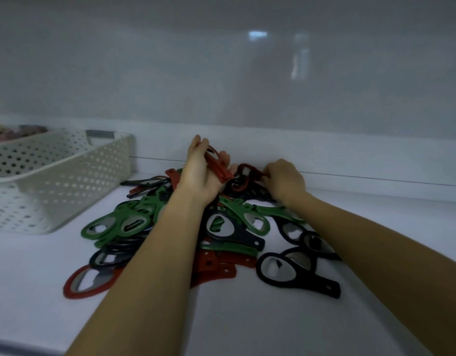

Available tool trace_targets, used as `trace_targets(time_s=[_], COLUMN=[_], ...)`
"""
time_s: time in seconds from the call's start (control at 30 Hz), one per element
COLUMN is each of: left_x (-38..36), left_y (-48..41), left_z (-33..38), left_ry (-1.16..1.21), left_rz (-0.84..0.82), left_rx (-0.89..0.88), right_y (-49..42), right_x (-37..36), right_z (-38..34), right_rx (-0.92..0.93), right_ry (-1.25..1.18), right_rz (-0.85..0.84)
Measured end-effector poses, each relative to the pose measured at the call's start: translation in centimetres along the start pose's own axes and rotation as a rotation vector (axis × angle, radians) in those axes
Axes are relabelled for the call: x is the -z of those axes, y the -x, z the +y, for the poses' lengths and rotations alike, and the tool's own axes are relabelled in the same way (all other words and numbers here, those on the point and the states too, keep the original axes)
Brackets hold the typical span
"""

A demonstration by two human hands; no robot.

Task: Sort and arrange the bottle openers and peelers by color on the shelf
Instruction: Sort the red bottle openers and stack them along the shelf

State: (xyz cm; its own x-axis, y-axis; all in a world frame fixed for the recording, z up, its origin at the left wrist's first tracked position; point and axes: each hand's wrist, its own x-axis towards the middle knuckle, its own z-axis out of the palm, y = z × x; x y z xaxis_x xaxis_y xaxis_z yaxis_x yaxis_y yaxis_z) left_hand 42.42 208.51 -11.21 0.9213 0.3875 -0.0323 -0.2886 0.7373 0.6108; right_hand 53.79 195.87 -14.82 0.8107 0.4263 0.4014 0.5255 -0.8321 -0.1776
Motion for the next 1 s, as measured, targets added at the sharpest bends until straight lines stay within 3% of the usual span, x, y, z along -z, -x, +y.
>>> trace_targets(time_s=[0.07, 0.13, 0.2, 0.27, 0.33, 0.43, 0.5, 0.57, 0.63, 0.83, 1.0], left_x=[-0.1, -0.1, -0.1, -0.3, -0.6, -0.5, -0.1, 0.2, 0.4, 0.6, 0.5], left_y=[0.1, 0.0, 0.1, 0.6, 1.0, 1.0, 0.8, 0.7, 0.7, 0.3, 0.4], left_z=[0.0, 0.0, 0.0, -0.2, -0.4, -0.5, -0.1, 0.2, 0.5, 0.7, 0.5], left_ry=[-0.055, -0.126, -0.166, -0.167, -0.176, -0.174, -0.082, -0.015, 0.024, 0.065, 0.069], left_rz=[-0.01, 0.017, 0.031, -0.01, -0.056, -0.02, 0.027, 0.047, 0.031, -0.013, -0.01], left_rx=[-0.038, -0.055, -0.07, -0.091, -0.104, -0.13, -0.147, -0.149, -0.117, -0.086, -0.076], right_y=[0.4, 0.9, 2.0, 3.0, 3.4, 2.9, 2.4, 2.0, 1.8, 1.5, 1.4], right_x=[1.6, 3.6, 5.5, 6.4, 6.1, 4.8, 3.6, 2.3, 1.5, 1.7, 1.6], right_z=[-0.1, -0.6, -1.7, -2.9, -3.8, -4.4, -3.8, -3.0, -2.7, -2.5, -2.4], right_rx=[-0.031, -0.096, -0.165, -0.157, -0.12, -0.124, -0.128, -0.053, 0.009, -0.077, -0.151], right_ry=[-0.166, -0.55, -1.024, -1.221, -1.211, -1.085, -0.831, -0.463, -0.317, -0.633, -0.784], right_rz=[0.092, 0.102, -0.069, -0.251, -0.305, -0.17, -0.076, -0.163, -0.297, -0.231, -0.297])
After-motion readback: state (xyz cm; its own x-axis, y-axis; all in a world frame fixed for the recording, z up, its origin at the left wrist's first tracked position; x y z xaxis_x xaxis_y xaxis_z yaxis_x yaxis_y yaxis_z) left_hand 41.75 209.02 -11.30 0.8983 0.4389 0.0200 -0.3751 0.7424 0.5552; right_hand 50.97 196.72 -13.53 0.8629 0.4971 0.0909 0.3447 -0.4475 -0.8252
